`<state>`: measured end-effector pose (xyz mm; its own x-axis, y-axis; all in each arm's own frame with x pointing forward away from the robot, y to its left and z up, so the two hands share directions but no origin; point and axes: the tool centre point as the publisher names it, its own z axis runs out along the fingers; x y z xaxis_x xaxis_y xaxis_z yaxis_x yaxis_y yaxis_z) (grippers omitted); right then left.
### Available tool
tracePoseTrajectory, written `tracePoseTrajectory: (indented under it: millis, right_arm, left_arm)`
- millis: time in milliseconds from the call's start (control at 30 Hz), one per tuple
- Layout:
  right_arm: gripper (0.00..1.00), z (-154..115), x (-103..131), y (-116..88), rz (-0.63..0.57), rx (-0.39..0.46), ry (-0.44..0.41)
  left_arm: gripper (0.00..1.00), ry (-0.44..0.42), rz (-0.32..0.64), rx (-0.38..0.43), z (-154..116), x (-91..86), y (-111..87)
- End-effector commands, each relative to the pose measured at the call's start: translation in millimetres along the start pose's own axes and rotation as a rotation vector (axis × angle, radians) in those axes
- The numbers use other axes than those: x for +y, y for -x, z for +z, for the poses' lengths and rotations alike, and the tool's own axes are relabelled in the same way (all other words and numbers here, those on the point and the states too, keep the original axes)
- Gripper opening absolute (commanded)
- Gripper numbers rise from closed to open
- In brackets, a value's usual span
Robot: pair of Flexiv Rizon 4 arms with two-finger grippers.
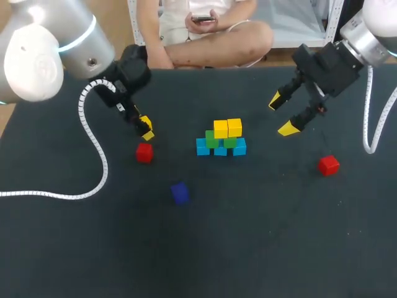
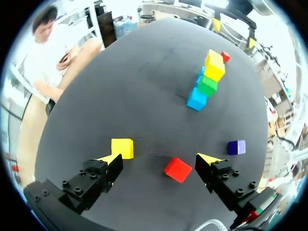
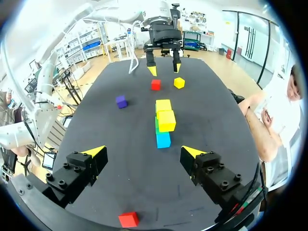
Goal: Place the blue cubes, place green cubes on the blue cubes, place the yellow cubes on the green cubes, then place the red cubes on the yellow cubes, and place purple cube on the red cubes.
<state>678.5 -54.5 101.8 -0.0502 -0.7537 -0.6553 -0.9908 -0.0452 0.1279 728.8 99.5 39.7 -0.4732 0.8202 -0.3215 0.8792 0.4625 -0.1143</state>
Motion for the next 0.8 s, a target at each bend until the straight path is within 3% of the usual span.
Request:
tracePoseTrajectory:
  millis: [33, 567, 800]
  right_arm:
    - [1.0, 0, 0, 0, -0.001, -0.002, 0.001]
    - [1.0, 0, 0, 0, -0.001, -0.002, 0.001]
    - [1.0, 0, 0, 0, -0.001, -0.002, 0.001]
  left_arm:
    - [1.0, -0.001, -0.012, -0.03, 5, -3.0, -8.2]
    - [1.0, 0.018, -0.043, -0.054, 11, 12.1, -21.8]
    - [1.0, -0.02, -0.064, -0.11, 23, 18.7, -18.5]
